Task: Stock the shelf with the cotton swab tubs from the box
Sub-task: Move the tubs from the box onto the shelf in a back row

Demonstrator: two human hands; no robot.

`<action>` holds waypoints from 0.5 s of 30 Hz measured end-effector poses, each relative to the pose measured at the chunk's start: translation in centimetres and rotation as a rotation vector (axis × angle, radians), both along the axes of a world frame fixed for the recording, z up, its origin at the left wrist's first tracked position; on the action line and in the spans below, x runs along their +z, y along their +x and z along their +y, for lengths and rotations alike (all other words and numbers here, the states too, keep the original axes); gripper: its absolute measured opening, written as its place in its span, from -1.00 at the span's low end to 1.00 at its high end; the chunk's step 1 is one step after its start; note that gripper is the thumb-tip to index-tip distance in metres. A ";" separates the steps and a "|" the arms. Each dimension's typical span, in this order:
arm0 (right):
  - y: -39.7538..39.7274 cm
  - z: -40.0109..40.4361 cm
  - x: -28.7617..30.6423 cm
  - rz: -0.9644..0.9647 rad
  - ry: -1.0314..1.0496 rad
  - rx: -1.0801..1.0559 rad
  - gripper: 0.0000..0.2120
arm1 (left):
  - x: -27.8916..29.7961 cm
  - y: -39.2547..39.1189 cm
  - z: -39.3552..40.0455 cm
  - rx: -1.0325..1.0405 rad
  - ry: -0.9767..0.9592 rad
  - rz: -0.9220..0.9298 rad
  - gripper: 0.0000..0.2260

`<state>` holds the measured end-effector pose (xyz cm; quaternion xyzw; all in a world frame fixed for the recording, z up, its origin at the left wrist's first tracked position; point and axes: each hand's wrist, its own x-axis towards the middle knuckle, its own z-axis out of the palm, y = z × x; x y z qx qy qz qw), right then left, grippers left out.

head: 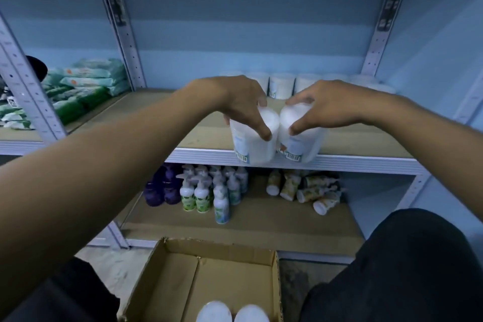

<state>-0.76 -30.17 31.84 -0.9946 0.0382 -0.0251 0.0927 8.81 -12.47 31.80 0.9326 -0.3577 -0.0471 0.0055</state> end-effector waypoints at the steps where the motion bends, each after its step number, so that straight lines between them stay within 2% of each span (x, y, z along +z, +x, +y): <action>1: 0.3 -0.3 0.4 -0.004 0.004 -0.019 -0.30 | 0.3 0.3 -0.6 0.006 -0.001 -0.001 -0.13; 5: 1.8 -1.3 0.6 0.019 0.003 -0.108 -0.40 | 0.4 1.9 -3.3 0.000 0.003 0.004 -0.25; 9: 3.0 -2.2 -0.1 0.043 0.014 -0.177 -0.49 | -0.7 3.4 -5.3 0.016 0.013 -0.012 -0.11; 15: 4.1 -2.8 -1.7 0.089 -0.028 -0.199 -0.55 | -1.9 5.1 -7.1 0.011 0.049 0.020 -0.11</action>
